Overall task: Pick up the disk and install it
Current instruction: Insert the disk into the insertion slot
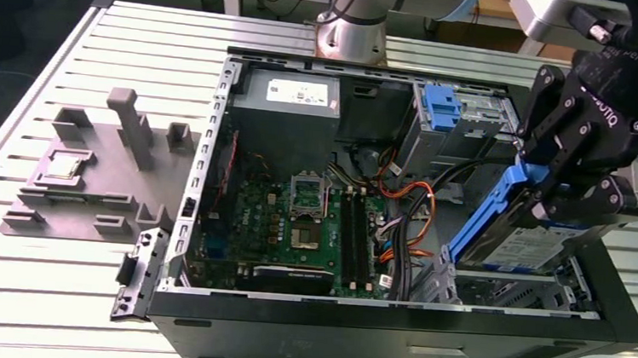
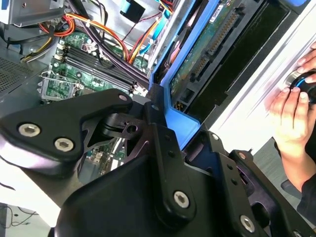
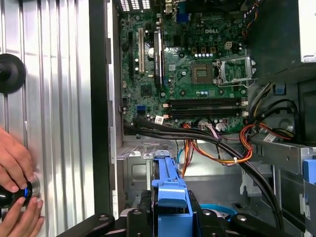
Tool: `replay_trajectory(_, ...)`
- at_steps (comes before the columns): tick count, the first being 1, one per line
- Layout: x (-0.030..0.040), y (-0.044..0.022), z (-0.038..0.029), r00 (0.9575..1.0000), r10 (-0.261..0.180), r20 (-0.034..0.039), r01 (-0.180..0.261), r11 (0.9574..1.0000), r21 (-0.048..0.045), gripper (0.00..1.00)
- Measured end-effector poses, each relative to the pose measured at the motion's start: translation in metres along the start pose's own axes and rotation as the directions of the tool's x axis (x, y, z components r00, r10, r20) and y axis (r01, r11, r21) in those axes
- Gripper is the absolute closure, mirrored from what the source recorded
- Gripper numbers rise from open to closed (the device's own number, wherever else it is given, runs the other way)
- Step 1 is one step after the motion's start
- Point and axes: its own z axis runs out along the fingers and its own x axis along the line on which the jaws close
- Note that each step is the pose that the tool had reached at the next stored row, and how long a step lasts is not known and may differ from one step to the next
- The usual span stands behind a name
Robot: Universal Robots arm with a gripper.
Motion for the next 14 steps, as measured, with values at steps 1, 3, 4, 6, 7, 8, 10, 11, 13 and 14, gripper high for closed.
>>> replay_trajectory(1,0.0000,0.0000,0.0009,1.0000,0.000,0.0001,0.000,1.0000,0.0000,0.63)
replay_trajectory(3,0.0000,0.0000,0.0028,1.0000,0.000,0.0003,0.000,1.0000,0.0000,0.63)
replay_trajectory(4,0.0000,-0.0001,0.0037,1.0000,0.000,0.0003,0.000,1.0000,0.0000,0.63)
replay_trajectory(6,0.0000,-0.0001,0.0056,1.0000,0.000,0.0005,0.000,1.0000,0.0000,0.63)
replay_trajectory(7,0.0001,-0.0001,0.0066,1.0000,0.000,0.0005,0.000,1.0000,0.0000,0.63)
replay_trajectory(8,0.0001,-0.0001,0.0077,1.0000,0.000,0.0004,0.000,1.0000,0.0000,0.63)
replay_trajectory(10,0.0001,-0.0002,0.0101,1.0000,0.000,0.0004,0.000,1.0000,0.0000,0.63)
replay_trajectory(11,0.0001,-0.0002,0.0114,1.0000,0.000,0.0004,0.000,1.0000,0.0000,0.63)
replay_trajectory(13,0.0001,-0.0003,0.0138,1.0000,0.000,0.0005,0.000,1.0000,0.0000,0.63)
replay_trajectory(14,0.0001,-0.0003,0.0149,1.0000,0.000,0.0004,0.000,1.0000,0.0000,0.63)
